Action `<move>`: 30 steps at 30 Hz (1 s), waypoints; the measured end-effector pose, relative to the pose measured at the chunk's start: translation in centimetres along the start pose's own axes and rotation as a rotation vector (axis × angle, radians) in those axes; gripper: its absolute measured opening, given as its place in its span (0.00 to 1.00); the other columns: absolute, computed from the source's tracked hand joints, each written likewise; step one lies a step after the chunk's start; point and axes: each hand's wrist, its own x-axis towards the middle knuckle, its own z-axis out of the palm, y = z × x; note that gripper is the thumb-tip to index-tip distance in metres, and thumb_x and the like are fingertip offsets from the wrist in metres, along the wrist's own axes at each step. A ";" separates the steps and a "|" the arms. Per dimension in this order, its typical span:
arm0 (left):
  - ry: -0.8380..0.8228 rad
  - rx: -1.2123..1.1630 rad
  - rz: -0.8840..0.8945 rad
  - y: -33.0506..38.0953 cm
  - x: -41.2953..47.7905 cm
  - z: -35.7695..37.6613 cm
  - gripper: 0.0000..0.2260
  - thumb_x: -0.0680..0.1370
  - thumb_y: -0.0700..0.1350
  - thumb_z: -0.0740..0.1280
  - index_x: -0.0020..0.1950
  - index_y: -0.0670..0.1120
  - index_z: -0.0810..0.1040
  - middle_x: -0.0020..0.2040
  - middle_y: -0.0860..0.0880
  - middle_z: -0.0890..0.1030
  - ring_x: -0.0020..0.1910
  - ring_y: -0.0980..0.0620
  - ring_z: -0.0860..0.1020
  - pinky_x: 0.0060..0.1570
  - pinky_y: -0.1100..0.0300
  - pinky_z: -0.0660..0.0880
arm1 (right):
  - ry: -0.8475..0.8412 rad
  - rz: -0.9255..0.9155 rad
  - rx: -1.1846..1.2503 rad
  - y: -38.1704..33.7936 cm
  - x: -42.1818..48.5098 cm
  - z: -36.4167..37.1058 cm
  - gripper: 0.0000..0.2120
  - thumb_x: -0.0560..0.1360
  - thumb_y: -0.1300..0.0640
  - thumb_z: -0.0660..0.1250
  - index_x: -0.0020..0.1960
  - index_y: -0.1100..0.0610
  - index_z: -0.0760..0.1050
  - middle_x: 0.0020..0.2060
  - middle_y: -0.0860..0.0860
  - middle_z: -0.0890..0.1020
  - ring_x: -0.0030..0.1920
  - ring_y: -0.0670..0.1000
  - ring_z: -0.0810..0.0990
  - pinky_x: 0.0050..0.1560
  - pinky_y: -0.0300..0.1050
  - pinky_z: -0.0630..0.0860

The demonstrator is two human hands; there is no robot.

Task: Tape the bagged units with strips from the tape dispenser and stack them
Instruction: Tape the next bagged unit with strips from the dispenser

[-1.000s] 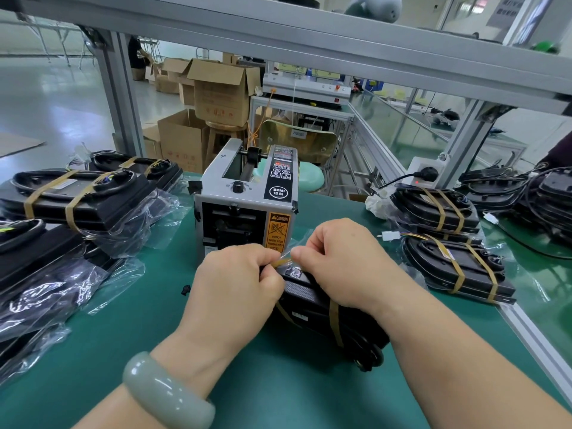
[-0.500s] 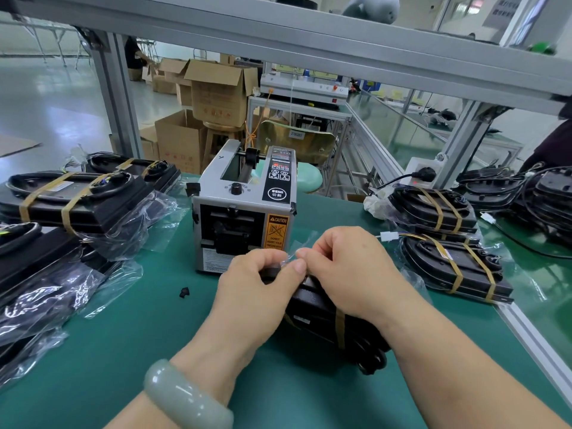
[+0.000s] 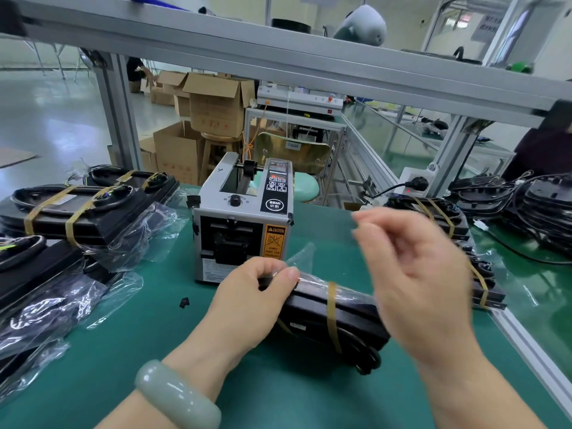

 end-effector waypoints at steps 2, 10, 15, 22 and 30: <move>-0.030 -0.039 -0.038 -0.3 0.3 -0.2 0.05 0.75 0.54 0.68 0.47 0.55 0.80 0.44 0.59 0.82 0.43 0.65 0.78 0.38 0.73 0.70 | 0.116 -0.211 0.036 0.1 -2.0 -1.9 0.06 0.77 0.55 0.65 0.43 0.57 0.75 0.44 0.48 0.81 0.46 0.50 0.80 0.50 0.42 0.74; -0.076 -0.068 -0.032 -1.2 0.5 -0.4 0.04 0.76 0.55 0.65 0.46 0.60 0.79 0.43 0.63 0.82 0.45 0.64 0.78 0.41 0.71 0.69 | -0.297 0.263 0.044 4.9 -7.8 -4.0 0.32 0.58 0.49 0.77 0.60 0.40 0.72 0.59 0.42 0.79 0.63 0.46 0.76 0.66 0.44 0.67; -0.086 -0.065 0.023 -1.5 0.3 -0.6 0.05 0.78 0.54 0.63 0.48 0.59 0.79 0.44 0.68 0.80 0.44 0.71 0.76 0.36 0.80 0.68 | -0.367 0.409 0.192 5.3 -7.7 -3.6 0.33 0.57 0.48 0.78 0.61 0.40 0.72 0.58 0.47 0.81 0.57 0.49 0.79 0.62 0.50 0.72; -0.042 -0.154 0.025 -0.9 0.2 -1.6 0.03 0.76 0.50 0.68 0.48 0.57 0.81 0.43 0.64 0.83 0.41 0.69 0.78 0.37 0.78 0.70 | -0.321 0.358 -0.090 3.6 -8.0 -2.4 0.39 0.48 0.49 0.81 0.53 0.29 0.69 0.44 0.32 0.81 0.47 0.35 0.79 0.46 0.20 0.67; 0.236 -0.510 -0.386 -0.5 3.3 -4.3 0.03 0.77 0.46 0.68 0.45 0.47 0.79 0.28 0.53 0.81 0.25 0.60 0.77 0.23 0.66 0.71 | -0.149 0.221 -0.207 2.1 -8.0 -1.8 0.37 0.48 0.48 0.77 0.54 0.29 0.70 0.48 0.36 0.81 0.47 0.40 0.81 0.47 0.30 0.75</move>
